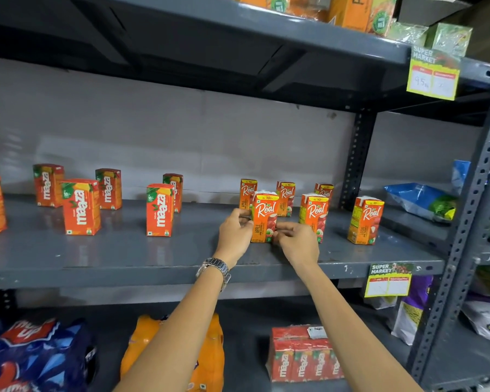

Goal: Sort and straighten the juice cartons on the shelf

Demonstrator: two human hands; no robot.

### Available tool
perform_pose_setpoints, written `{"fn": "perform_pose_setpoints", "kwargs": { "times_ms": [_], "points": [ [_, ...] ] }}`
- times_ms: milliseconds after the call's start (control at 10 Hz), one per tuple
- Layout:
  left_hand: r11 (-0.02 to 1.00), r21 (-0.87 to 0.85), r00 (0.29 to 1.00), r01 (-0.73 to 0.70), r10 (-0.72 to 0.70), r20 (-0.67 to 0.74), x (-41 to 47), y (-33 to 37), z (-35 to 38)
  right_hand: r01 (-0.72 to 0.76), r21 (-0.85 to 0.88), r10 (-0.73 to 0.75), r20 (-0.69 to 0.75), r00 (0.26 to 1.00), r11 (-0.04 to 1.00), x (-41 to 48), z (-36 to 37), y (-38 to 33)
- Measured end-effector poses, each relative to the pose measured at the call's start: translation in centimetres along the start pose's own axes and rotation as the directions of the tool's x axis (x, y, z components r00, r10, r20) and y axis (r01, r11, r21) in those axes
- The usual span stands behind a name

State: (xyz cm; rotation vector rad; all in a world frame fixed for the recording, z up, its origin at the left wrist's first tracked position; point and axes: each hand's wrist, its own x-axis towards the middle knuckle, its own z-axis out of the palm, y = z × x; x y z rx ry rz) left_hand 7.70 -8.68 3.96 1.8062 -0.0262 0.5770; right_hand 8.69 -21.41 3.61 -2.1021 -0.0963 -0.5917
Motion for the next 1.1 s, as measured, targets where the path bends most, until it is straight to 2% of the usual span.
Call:
{"fn": "perform_pose_setpoints", "kwargs": {
  "times_ms": [500, 900, 1000, 1100],
  "points": [
    [0.997, 0.073, 0.998, 0.002, 0.002, -0.058, 0.2, -0.4, 0.0, -0.004, -0.033, 0.006, 0.066, 0.998, 0.999, 0.0, -0.1, -0.4],
    [0.995, 0.092, 0.993, -0.042, 0.052, -0.106, -0.3, 0.1, -0.2, 0.004, -0.026, -0.003, 0.014, 1.0, 1.0, -0.2, 0.2, -0.3],
    [0.986, 0.105, 0.976, -0.127, 0.144, -0.166, -0.9, 0.2, -0.8, 0.039, 0.067, -0.029, -0.15, 0.988, 0.997, -1.1, 0.2, -0.2],
    [0.969, 0.104, 0.94, -0.225, 0.244, -0.24, -1.9, 0.4, -2.5, 0.123, 0.175, -0.053, -0.356, 0.933, 0.977, -2.5, 0.0, -0.3]
  ]
}}
